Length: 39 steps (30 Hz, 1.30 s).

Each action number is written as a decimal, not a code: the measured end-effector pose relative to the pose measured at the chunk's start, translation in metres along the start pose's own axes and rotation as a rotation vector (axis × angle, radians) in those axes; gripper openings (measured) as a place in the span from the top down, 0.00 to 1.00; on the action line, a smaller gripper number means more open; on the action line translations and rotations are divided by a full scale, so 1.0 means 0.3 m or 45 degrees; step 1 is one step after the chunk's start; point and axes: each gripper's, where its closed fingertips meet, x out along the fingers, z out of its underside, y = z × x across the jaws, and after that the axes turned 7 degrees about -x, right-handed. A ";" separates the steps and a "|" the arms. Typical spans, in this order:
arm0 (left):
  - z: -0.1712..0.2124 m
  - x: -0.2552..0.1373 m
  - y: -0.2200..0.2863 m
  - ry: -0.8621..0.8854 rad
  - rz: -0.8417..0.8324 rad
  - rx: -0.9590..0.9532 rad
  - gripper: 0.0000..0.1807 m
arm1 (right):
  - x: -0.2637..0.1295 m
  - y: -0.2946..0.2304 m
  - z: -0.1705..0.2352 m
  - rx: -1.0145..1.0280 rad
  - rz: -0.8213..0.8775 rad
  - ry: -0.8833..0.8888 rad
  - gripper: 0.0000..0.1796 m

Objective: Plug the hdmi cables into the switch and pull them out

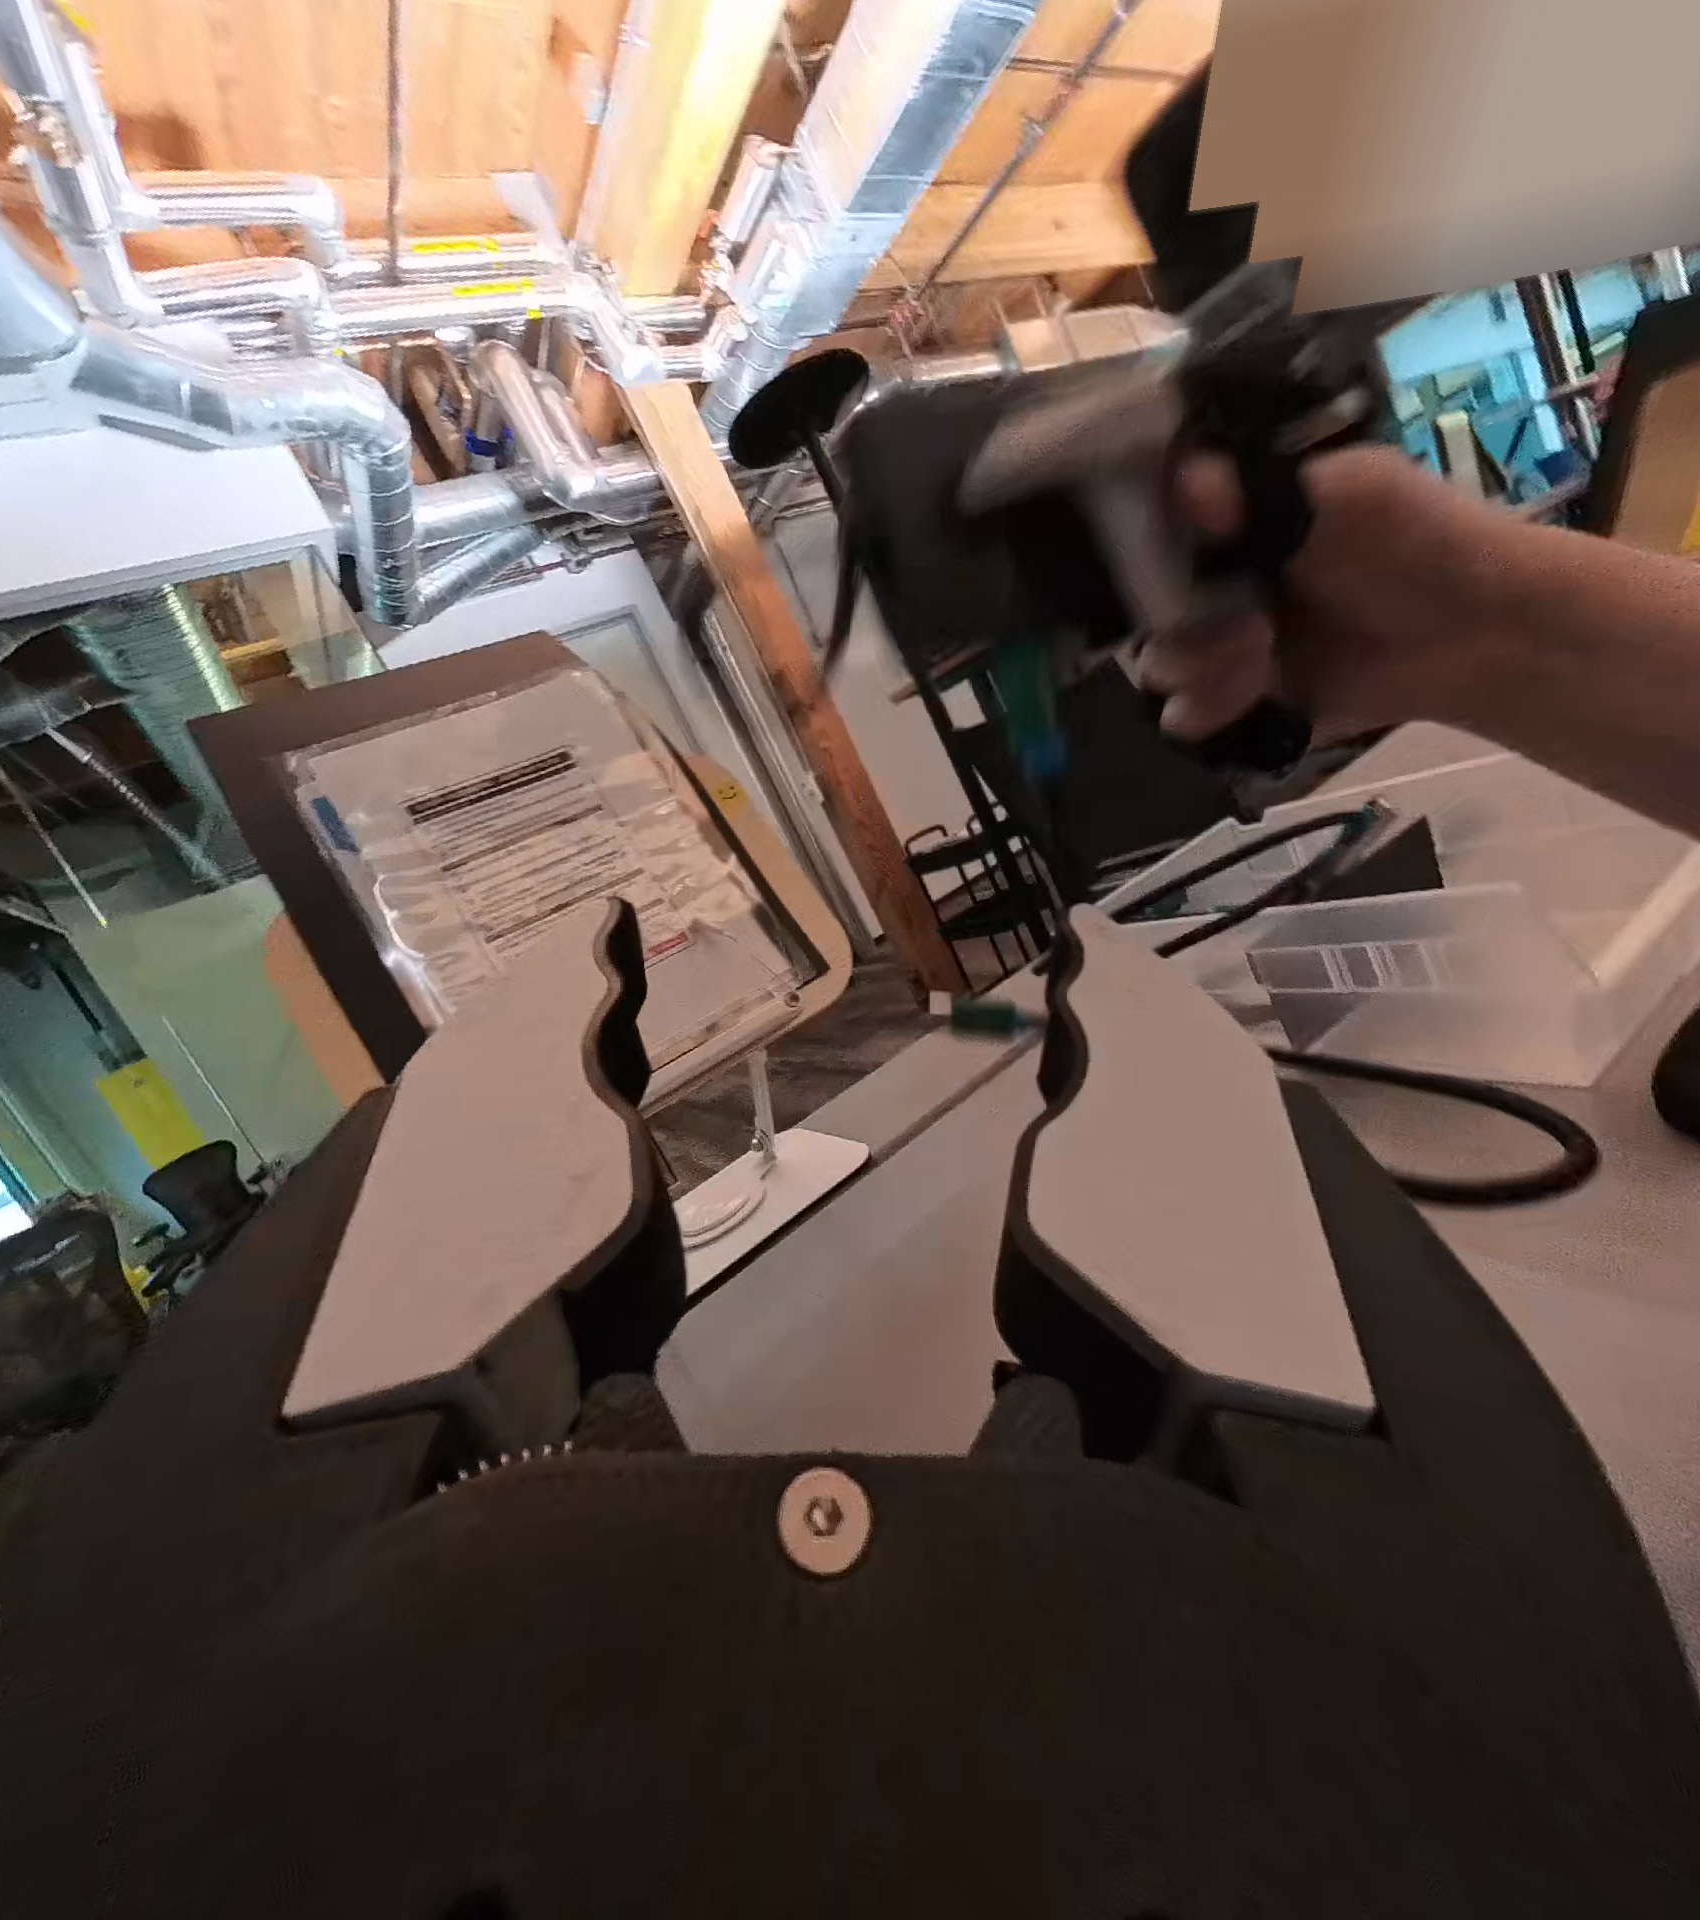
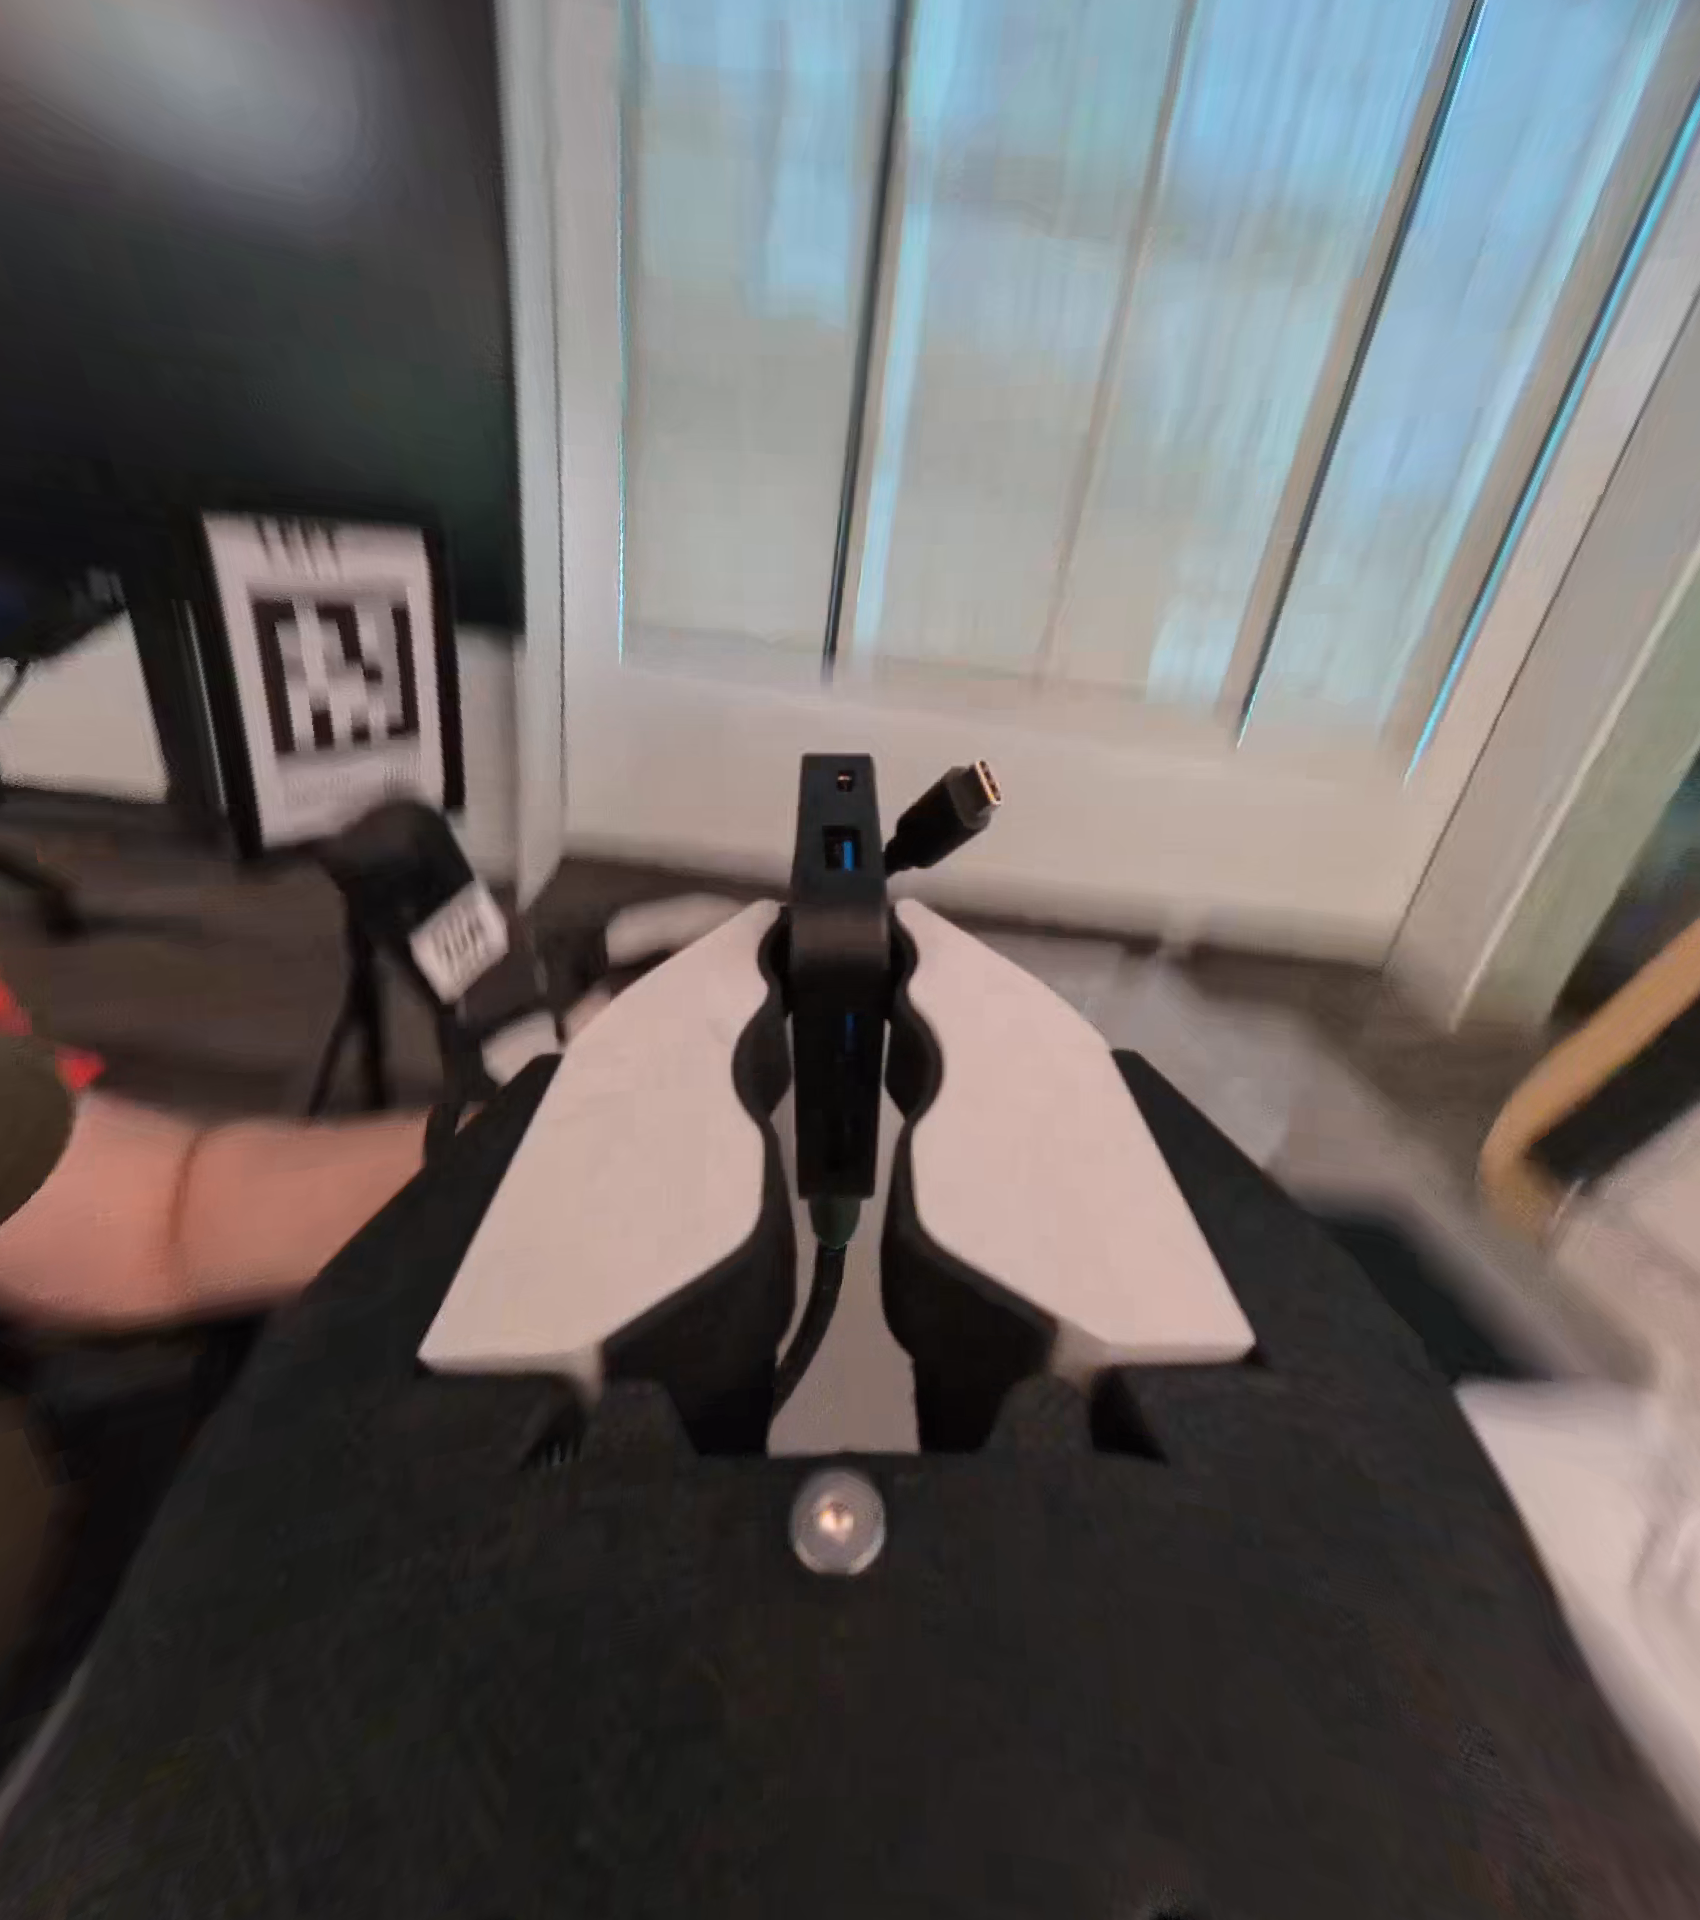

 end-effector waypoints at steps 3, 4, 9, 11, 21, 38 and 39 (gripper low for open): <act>0.024 -0.001 -0.021 -0.024 -0.008 -0.079 0.61 | -0.260 0.016 -0.332 -0.276 0.239 0.642 0.92; 0.035 0.004 -0.017 -0.038 0.002 -0.101 0.61 | -0.360 0.020 -0.397 -0.286 0.287 0.791 0.92; 0.110 0.039 0.056 -0.169 0.082 -0.036 0.62 | -0.727 0.171 -0.418 -0.626 0.905 0.778 0.92; 0.136 0.048 0.092 -0.213 0.117 0.015 0.62 | -0.830 0.269 -0.338 -0.733 1.166 0.556 0.92; 0.203 0.066 0.144 -0.331 0.202 -0.107 0.63 | -0.935 0.500 0.188 -0.180 1.030 -0.296 0.92; 0.253 0.071 0.180 -0.430 0.258 -0.155 0.64 | -1.273 0.432 0.548 0.722 1.326 -0.875 0.81; 0.250 0.071 0.180 -0.424 0.259 -0.157 0.64 | -1.297 0.436 0.531 0.687 1.392 -0.891 0.72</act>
